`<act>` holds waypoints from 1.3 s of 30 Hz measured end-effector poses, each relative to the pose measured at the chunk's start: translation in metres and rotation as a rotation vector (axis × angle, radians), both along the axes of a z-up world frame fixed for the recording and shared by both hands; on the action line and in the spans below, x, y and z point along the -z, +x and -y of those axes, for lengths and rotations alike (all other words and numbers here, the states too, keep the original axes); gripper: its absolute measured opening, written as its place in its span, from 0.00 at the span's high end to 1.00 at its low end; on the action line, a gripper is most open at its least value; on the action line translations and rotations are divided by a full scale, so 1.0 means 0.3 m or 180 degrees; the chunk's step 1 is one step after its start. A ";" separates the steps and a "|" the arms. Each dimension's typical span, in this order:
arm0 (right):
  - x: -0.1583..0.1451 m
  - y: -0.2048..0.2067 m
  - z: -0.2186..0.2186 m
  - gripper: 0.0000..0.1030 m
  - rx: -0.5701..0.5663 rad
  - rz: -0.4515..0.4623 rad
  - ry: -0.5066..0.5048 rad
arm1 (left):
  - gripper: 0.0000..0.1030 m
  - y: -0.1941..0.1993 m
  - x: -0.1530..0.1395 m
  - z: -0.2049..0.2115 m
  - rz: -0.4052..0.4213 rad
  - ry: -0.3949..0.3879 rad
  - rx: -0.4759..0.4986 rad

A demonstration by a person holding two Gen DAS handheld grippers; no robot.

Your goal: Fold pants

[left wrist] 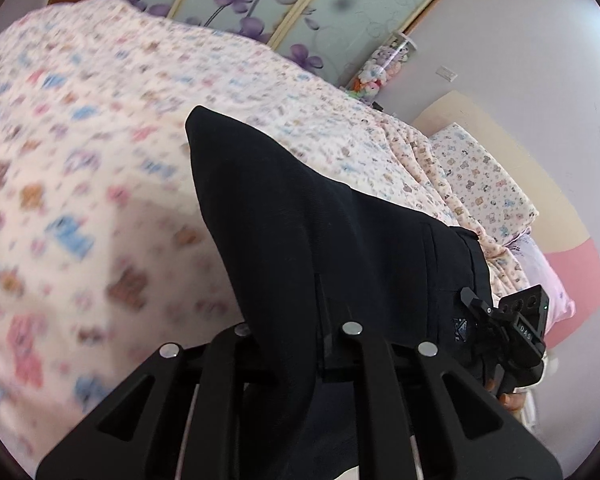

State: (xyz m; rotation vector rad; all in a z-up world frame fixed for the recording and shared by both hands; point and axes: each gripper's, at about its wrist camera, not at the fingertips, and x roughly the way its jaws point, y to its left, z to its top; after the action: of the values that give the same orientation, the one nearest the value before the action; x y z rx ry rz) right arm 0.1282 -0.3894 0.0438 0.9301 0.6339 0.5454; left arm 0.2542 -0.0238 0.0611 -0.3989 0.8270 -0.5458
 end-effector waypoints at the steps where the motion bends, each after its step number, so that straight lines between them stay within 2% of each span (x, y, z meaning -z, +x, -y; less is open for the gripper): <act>1: 0.000 0.020 0.015 0.69 0.0036 0.0001 0.0003 | 0.90 0.010 0.000 0.012 0.0027 -0.0010 0.0010; 4: 0.013 0.052 0.061 0.69 0.0125 0.0061 -0.0044 | 0.89 0.057 0.016 0.058 0.0131 -0.0009 0.0060; 6: 0.041 0.081 0.082 0.69 0.0196 -0.0006 -0.0105 | 0.89 0.095 0.068 0.075 0.0140 0.0061 0.0048; 9: 0.178 0.144 0.100 0.69 0.0323 -0.0472 -0.0146 | 0.85 0.162 0.188 0.070 -0.0118 0.0175 -0.0112; 10: 0.223 0.154 0.106 0.69 0.0359 -0.0577 -0.0119 | 0.83 0.178 0.230 0.055 -0.0206 0.0124 -0.0170; 12: 0.231 0.160 0.103 0.69 0.0360 -0.0588 -0.0131 | 0.79 0.181 0.281 0.031 -0.0224 -0.0102 -0.0212; 14: 0.210 0.157 0.084 0.68 0.0376 -0.0565 -0.0265 | 0.74 0.180 0.290 0.028 -0.0195 -0.0070 -0.0249; 19: 0.183 0.143 0.097 0.58 0.0475 -0.0681 -0.0385 | 0.63 0.128 0.242 -0.027 -0.0127 -0.0065 -0.0462; 21: 0.168 0.114 0.122 0.56 0.0559 -0.0732 -0.0358 | 0.49 0.083 0.198 -0.075 -0.0027 -0.0077 -0.0591; 23: 0.145 0.086 0.163 0.54 0.0745 -0.0744 -0.0410 | 0.39 0.023 0.145 -0.115 0.0113 -0.0108 -0.0675; 25: 0.070 0.026 0.182 0.52 0.0994 -0.0575 -0.0621 | 0.33 -0.048 0.089 -0.127 0.0298 -0.0128 -0.0630; 27: 0.002 -0.021 0.181 0.46 0.1062 -0.0377 -0.0737 | 0.19 -0.100 0.051 -0.110 0.0419 -0.0139 -0.0539; 28: -0.036 -0.049 0.154 0.40 0.0935 -0.0227 -0.0742 | 0.16 -0.135 0.033 -0.091 0.0488 -0.0156 -0.0468; 30: -0.075 -0.075 0.090 0.37 0.0663 -0.0134 -0.0799 | 0.12 -0.169 0.024 -0.039 0.0524 -0.0159 -0.0345; 32: -0.073 -0.095 0.018 0.37 0.0417 -0.0123 -0.0796 | 0.12 -0.180 0.044 0.021 0.0476 -0.0084 -0.0239; 34: -0.037 -0.082 -0.021 0.37 0.0267 -0.0272 -0.0783 | 0.11 -0.170 0.085 0.058 0.0336 -0.0066 -0.0208; 36: 0.034 -0.073 -0.031 0.38 0.0305 -0.0498 -0.0919 | 0.10 -0.126 0.163 0.083 0.0016 0.0028 -0.0257; 38: 0.108 -0.060 -0.007 0.38 0.0280 -0.0556 -0.0756 | 0.12 -0.087 0.242 0.087 -0.0196 -0.0004 -0.0229; 39: 0.130 -0.060 0.010 0.38 0.0297 -0.0516 -0.0578 | 0.12 -0.088 0.253 0.089 -0.0140 -0.0002 -0.0247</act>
State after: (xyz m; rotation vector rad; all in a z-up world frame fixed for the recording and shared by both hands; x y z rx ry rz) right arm 0.1103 -0.3924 0.0049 0.8327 0.7688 0.3252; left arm 0.2278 -0.0506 -0.0147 -0.4432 0.8503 -0.4665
